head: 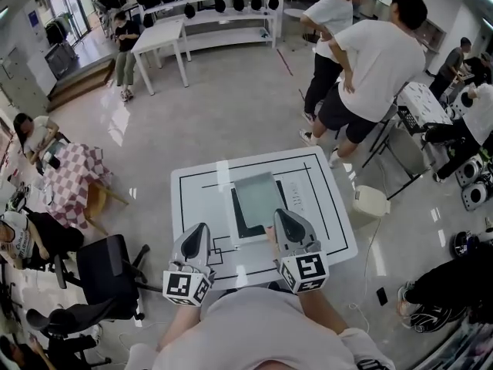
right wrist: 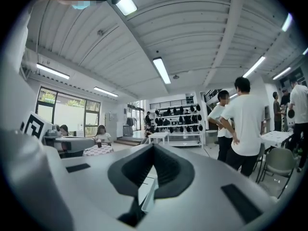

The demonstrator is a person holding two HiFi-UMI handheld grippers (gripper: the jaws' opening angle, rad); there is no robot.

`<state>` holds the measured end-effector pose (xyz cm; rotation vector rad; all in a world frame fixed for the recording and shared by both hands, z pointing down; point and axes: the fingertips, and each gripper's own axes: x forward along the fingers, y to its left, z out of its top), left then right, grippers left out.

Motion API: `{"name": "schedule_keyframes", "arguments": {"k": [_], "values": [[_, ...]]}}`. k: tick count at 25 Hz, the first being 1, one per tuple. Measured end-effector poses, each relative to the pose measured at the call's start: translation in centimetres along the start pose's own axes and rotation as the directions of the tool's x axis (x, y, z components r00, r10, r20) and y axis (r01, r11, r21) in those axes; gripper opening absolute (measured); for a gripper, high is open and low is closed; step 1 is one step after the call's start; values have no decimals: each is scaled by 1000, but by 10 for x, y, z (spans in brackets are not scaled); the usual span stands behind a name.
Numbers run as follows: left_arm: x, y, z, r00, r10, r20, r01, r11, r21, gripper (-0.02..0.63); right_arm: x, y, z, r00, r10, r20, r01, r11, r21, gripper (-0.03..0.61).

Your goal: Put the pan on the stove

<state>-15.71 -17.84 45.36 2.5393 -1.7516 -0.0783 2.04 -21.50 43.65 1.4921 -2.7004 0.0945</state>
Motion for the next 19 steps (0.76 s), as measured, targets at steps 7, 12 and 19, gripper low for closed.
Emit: {"name": "schedule_keyframes", "arguments": {"k": [7, 12, 19], "values": [[0, -8, 5, 1000, 5, 16, -5, 1000, -12, 9, -3, -13, -15, 1000, -5, -24, 6, 999, 36, 8], [0, -11, 6, 1000, 9, 15, -9, 1000, -15, 9, -7, -12, -12, 1000, 6, -19, -5, 999, 37, 8], [4, -13, 5, 1000, 7, 8, -7, 1000, -16, 9, -5, -14, -14, 1000, 18, -22, -17, 998, 55, 8]]}}
